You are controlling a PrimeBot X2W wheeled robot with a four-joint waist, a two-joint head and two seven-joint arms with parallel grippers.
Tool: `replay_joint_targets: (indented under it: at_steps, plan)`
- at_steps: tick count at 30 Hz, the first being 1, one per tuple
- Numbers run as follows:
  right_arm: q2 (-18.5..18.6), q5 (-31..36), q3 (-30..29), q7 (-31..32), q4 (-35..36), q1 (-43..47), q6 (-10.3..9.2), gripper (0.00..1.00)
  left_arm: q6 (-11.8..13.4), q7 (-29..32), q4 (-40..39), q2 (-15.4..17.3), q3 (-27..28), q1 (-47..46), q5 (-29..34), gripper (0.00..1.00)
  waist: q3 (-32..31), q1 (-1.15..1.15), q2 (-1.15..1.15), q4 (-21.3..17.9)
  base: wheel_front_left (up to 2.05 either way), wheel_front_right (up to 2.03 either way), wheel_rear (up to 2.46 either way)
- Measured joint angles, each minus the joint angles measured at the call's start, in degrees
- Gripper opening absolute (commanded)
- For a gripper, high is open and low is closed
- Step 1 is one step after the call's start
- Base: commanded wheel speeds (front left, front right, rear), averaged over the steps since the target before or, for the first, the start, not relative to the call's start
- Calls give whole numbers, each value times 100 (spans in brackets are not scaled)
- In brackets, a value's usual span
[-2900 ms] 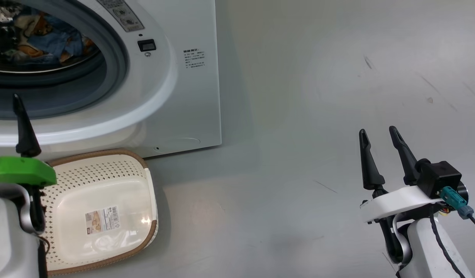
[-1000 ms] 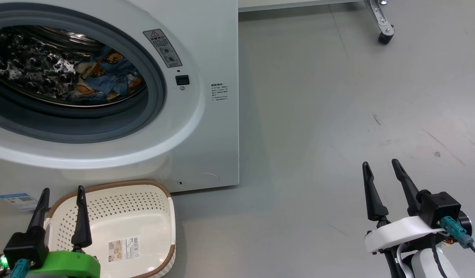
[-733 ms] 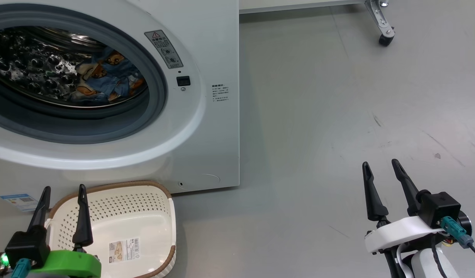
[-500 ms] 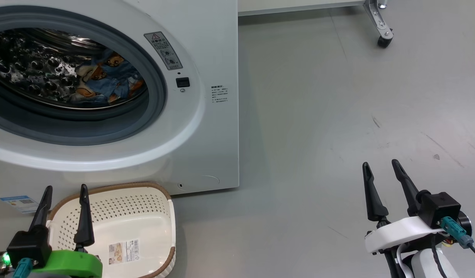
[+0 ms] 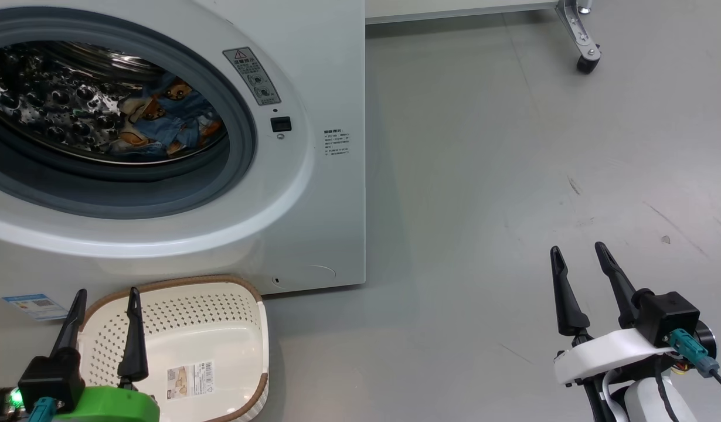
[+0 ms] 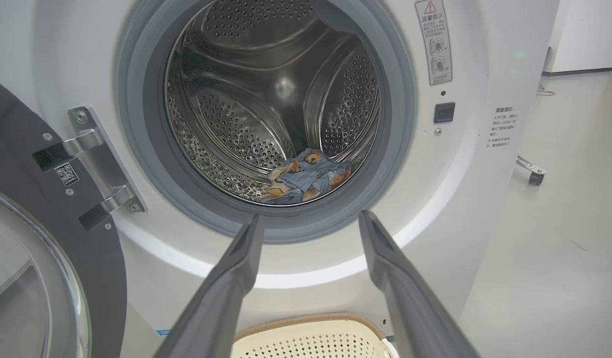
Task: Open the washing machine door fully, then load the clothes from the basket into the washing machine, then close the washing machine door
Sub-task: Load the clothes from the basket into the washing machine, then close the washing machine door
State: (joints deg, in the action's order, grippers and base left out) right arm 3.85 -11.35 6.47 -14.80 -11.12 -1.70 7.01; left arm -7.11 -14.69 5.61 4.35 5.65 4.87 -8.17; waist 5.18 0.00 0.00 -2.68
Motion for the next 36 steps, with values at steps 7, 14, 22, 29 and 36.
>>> replay_joint_targets:
  at_steps: [7, 14, 22, 29, 36]
  plan:
    - [0, 0, 1, 0, 0, 0, 0, 100, 0, 0, -9, 0, 2, -1, 0, 100, 34, 0, 0, 23, 0, 0, 0]
    - [0, 0, 0, 0, 0, 0, 0, 100, 0, 0, -23, -1, 7, -1, -1, 100, 42, 0, 0, 18, 0, 0, 0]
    - [0, 0, -5, 0, 0, 0, 0, 100, 0, 0, -31, -5, 107, -2, 5, 100, 68, 0, 0, 18, -7, 7, 0]
    - [0, 0, -9, 0, 0, 0, 0, 100, 1, 0, -32, -12, 164, -8, 8, 100, 101, 0, 0, 19, -32, 32, 0]
    - [0, -1, -13, 0, 1, -1, 0, 100, 1, 0, -33, -21, 179, -16, 8, 100, 131, 0, 0, 20, -61, 61, 0]
